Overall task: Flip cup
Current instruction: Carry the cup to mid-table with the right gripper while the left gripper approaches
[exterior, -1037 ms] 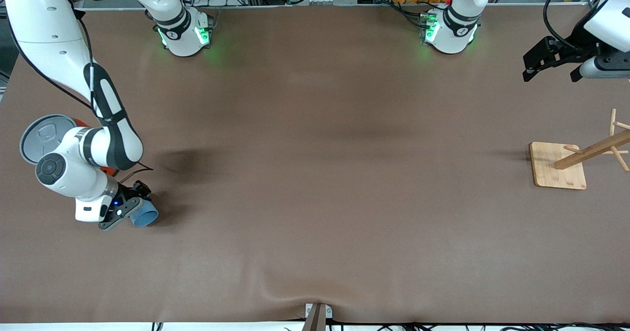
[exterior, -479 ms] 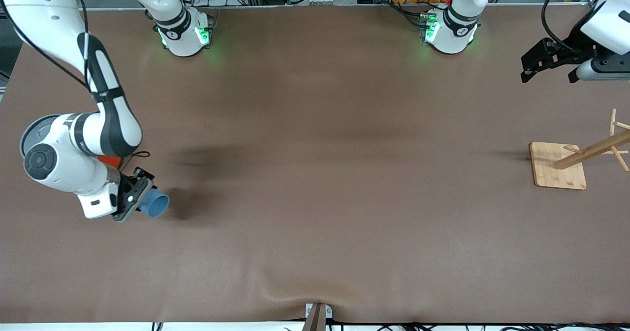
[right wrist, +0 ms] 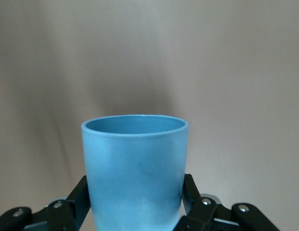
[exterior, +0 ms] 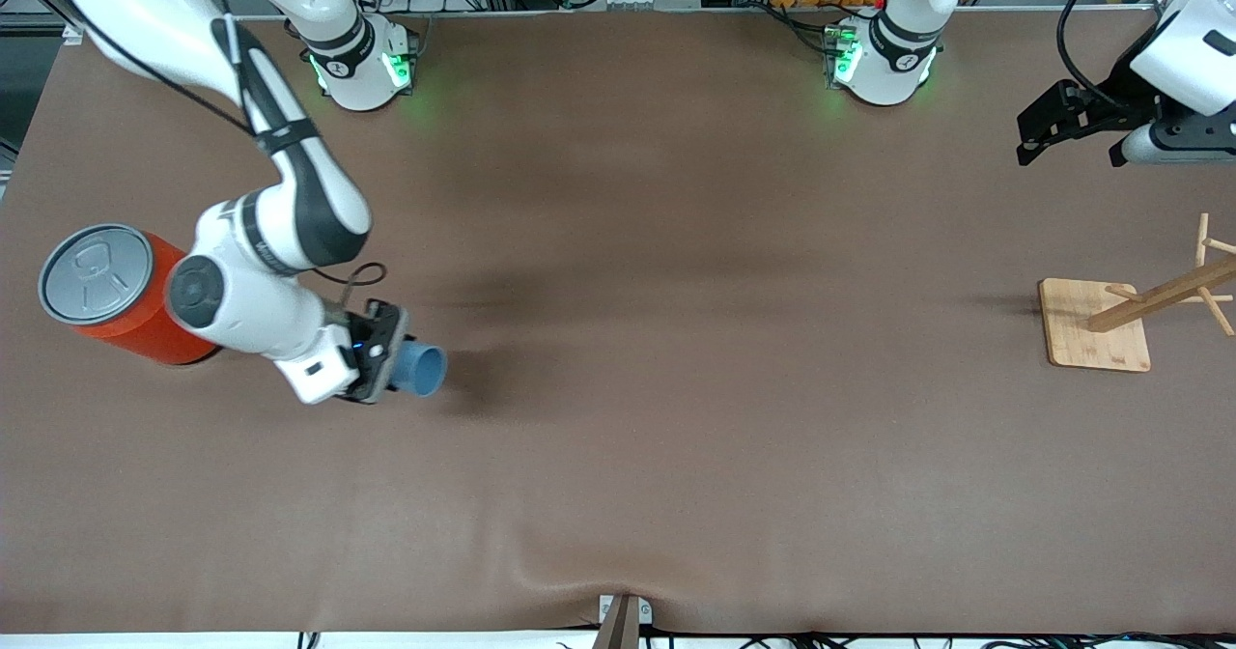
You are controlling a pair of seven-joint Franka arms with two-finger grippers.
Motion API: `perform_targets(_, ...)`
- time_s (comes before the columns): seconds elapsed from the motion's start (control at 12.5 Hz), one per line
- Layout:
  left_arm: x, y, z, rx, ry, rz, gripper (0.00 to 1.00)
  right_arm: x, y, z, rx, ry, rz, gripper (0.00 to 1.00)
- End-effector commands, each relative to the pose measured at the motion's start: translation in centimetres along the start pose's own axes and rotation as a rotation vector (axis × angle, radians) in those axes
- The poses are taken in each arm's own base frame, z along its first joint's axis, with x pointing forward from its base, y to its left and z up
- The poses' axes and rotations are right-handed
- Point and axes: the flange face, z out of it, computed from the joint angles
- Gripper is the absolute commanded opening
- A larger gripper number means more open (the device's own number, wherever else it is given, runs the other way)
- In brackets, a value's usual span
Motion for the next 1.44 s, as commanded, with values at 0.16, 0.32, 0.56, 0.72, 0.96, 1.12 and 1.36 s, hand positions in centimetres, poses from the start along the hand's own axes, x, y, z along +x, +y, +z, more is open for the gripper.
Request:
perform_targets(0.16,0.6,1.7,1.3,-0.035,-0.028,0.03,1.0,10.4,-7.1,5.9,-0.042,0.05,-0.222,0.47)
perform_targets(0.32,1.3,2.5,2.6,-0.061,-0.057,0.044,1.0,12.5,-9.1,8.5,-0.043,0.061,-0.268,0.47)
perform_targets(0.56,1.6,4.6,3.6,-0.063,-0.076,0.085,1.0,13.6,-10.4,11.6,-0.044,0.044,-0.32,0.47)
perform_targets(0.72,2.0,5.0,4.4,-0.092,-0.095,0.089,1.0,13.7,-10.9,13.2,-0.039,0.038,-0.334,0.47)
perform_targets(0.96,3.6,5.7,6.2,-0.155,-0.094,0.084,1.0,12.7,-10.9,15.3,-0.009,0.02,-0.319,0.47)
perform_targets(1.12,4.5,6.8,7.2,-0.191,-0.08,0.092,1.0,12.6,-11.0,15.6,-0.006,0.015,-0.319,0.58)
perform_targets(1.36,6.0,7.9,9.9,-0.3,-0.118,0.073,1.0,12.8,-10.9,15.1,-0.012,0.02,-0.327,1.0)
